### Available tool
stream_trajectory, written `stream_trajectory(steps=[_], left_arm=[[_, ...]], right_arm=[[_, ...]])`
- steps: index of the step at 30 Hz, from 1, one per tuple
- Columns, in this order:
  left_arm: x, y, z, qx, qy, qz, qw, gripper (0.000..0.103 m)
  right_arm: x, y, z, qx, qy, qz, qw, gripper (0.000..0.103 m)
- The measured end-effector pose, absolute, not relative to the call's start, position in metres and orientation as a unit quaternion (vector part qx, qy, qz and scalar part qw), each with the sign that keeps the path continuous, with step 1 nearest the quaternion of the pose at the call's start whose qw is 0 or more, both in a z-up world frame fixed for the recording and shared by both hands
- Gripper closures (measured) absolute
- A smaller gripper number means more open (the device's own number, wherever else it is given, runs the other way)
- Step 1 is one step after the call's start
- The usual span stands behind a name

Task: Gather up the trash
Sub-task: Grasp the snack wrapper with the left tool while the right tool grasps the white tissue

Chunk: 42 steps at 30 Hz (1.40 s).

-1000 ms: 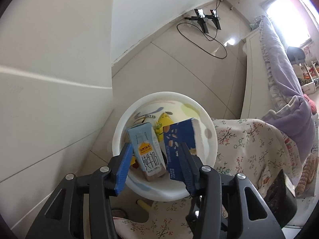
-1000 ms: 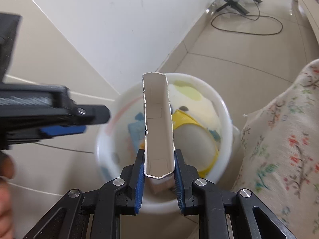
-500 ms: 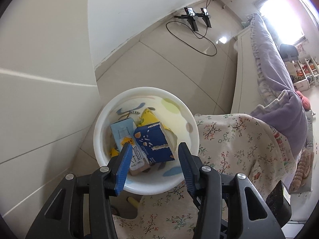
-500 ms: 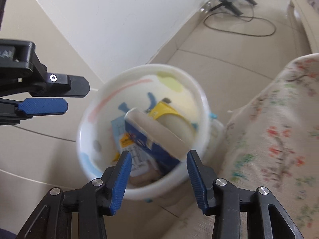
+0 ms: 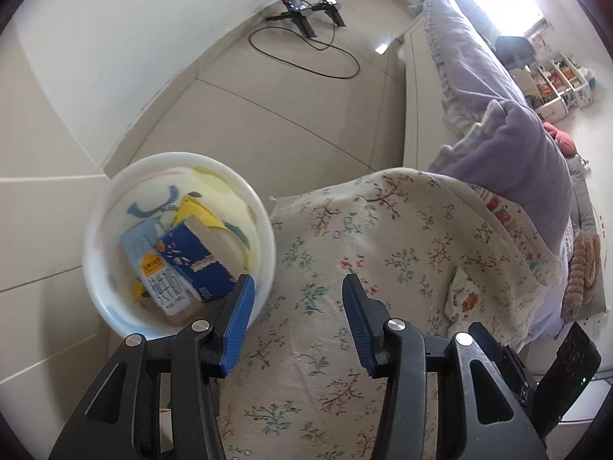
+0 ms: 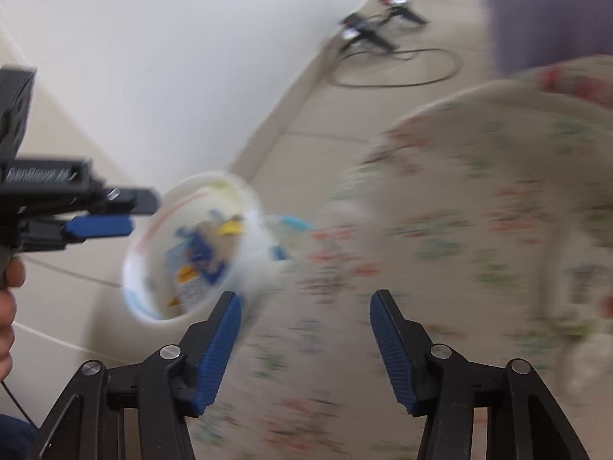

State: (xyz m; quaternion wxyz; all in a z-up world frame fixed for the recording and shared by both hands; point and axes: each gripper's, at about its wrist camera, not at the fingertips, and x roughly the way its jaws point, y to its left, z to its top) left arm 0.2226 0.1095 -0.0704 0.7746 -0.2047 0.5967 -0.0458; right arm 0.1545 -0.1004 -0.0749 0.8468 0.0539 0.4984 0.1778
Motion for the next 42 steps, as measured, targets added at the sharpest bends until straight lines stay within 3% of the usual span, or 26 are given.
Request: stream_trajectory(steps=[9, 17, 19, 20, 21, 34, 35, 38, 42], left_arm=[[0.229, 0.017, -0.076, -0.159, 0.612, -0.102, 0.768, 0.051], [0.229, -0.041, -0.082, -0.114, 0.618, -0.122, 0.768, 0.051], [0.230, -0.054, -0.085, -0.110, 0.620, -0.128, 0.766, 0.051], [0.230, -0.059, -0.086, -0.109, 0.621, -0.131, 0.765, 0.051], [0.231, -0.065, -0.087, -0.108, 0.621, -0.136, 0.764, 0.051], [0.241, -0.134, -0.117, -0.110, 0.633, -0.171, 0.747, 0.051], [0.241, -0.137, -0.120, -0.111, 0.632, -0.171, 0.747, 0.052], [0.239, -0.149, -0.126, -0.079, 0.634, -0.159, 0.753, 0.097], [0.236, -0.145, -0.115, -0.092, 0.618, -0.162, 0.764, 0.099]], right_arm=[[0.152, -0.220, -0.075, 0.061, 0.531, 0.059, 0.843, 0.041], [0.157, -0.238, -0.118, 0.106, 0.552, 0.037, 0.826, 0.041], [0.159, -0.232, -0.122, 0.092, 0.551, 0.046, 0.828, 0.048], [0.160, -0.227, -0.123, 0.082, 0.552, 0.053, 0.828, 0.071], [0.161, -0.227, -0.126, 0.071, 0.555, 0.056, 0.827, 0.087], [0.122, -0.287, -0.064, 0.130, 0.503, 0.040, 0.854, 0.089], [0.123, -0.290, -0.064, 0.133, 0.501, 0.039, 0.854, 0.089], [0.120, -0.295, -0.067, 0.139, 0.504, 0.033, 0.852, 0.089], [0.115, -0.304, -0.071, 0.139, 0.509, 0.030, 0.849, 0.089]])
